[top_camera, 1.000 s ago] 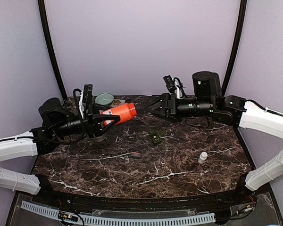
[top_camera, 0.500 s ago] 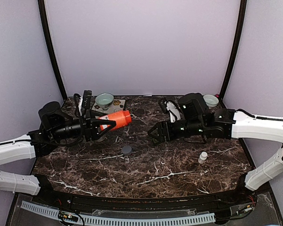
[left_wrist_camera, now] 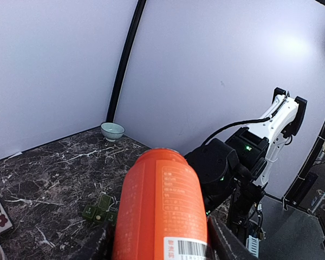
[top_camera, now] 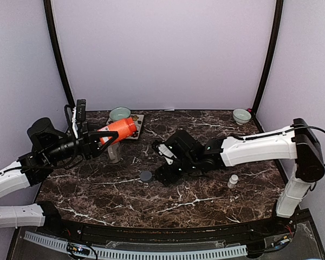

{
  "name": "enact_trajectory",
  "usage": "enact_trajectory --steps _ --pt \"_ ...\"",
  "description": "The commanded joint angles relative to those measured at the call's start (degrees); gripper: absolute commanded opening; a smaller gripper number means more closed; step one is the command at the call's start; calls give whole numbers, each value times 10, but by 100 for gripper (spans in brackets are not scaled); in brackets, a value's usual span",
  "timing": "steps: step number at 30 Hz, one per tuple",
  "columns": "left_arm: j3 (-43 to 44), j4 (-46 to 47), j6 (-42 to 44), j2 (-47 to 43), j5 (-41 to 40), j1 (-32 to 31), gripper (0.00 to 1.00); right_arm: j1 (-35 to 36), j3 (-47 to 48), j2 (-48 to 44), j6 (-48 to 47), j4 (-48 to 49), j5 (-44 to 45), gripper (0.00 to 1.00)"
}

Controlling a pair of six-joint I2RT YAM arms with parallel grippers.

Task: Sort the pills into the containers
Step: Pick up the lid of the pill bottle from the center of the board.

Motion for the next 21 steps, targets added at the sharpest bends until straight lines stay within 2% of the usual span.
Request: enact_trajectory --steps 1,10,21 --pt "-10 -11 -5 -30 -18 11 0 4 68 50 -48 23 12 83" --pt "-11 -31 -5 -44 -25 23 0 3 169 162 -56 -12 2 86" --pt "-26 -38 -14 -65 -31 31 0 3 244 240 -43 -41 -14 86"
